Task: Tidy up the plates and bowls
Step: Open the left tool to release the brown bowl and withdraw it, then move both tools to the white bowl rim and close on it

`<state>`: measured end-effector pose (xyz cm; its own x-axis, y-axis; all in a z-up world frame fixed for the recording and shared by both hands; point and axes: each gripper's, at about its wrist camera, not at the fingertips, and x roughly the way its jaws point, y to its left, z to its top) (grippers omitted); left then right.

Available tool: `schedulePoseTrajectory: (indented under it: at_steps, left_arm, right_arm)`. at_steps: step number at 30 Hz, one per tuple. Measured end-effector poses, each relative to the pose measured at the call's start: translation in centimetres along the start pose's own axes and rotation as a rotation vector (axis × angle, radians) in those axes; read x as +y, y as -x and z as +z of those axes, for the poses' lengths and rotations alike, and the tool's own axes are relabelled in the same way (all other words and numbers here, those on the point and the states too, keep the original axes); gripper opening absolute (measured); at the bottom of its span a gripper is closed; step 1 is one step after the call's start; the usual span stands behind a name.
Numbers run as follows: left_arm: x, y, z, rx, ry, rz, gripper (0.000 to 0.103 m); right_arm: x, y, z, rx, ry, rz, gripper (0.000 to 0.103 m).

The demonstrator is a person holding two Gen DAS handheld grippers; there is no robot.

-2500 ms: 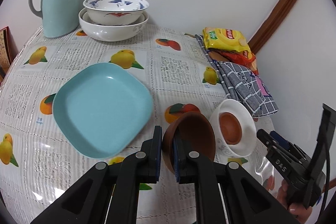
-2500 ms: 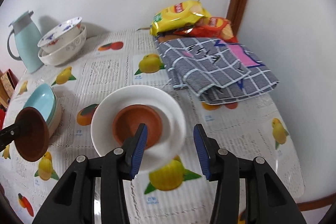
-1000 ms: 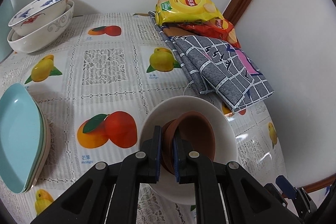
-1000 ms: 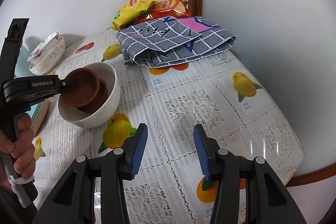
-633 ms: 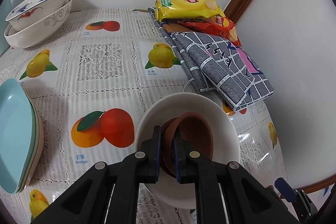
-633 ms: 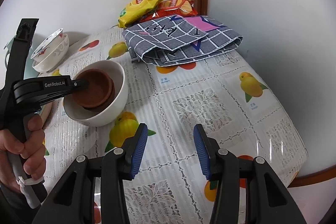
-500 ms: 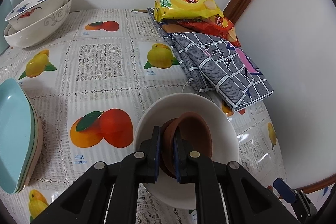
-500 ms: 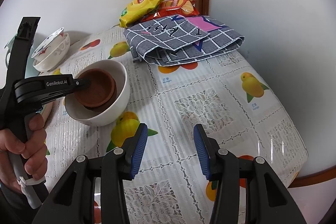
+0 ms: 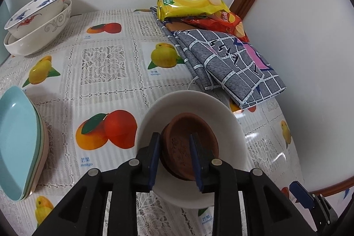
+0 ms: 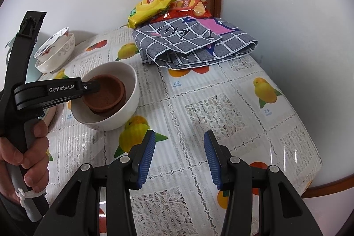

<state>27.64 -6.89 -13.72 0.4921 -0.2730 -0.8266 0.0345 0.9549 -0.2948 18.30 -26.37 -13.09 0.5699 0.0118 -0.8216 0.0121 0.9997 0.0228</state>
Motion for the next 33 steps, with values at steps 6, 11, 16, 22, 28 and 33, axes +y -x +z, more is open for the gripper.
schedulePoseTrajectory:
  at_steps: [6, 11, 16, 22, 28, 33]
  left_arm:
    - [0.0, 2.2, -0.2, -0.03, -0.007, -0.001, 0.026]
    - [0.2, 4.6, -0.7, -0.073, -0.025, 0.015, 0.038]
    - [0.1, 6.6, -1.4, -0.104, -0.043, 0.032, 0.043]
    - [0.1, 8.8, -2.6, -0.142, -0.075, 0.061, 0.045]
    - [0.4, 11.0, -3.6, -0.187, -0.097, 0.064, 0.045]
    - [0.8, 11.6, -3.9, -0.154, -0.108, 0.064, 0.045]
  right_arm:
    - [0.4, 0.5, -0.1, 0.005, 0.01, -0.009, 0.045]
    - [1.1, 1.5, -0.1, -0.004, 0.027, -0.054, 0.046]
    - [2.0, 3.8, -0.4, -0.06, 0.045, -0.032, 0.066]
    - [2.9, 5.6, -0.6, -0.095, 0.048, 0.069, 0.067]
    - [3.8, 6.9, -0.3, -0.113, 0.063, 0.088, 0.067]
    - [4.2, 6.5, 0.0, -0.077, 0.074, 0.119, 0.067]
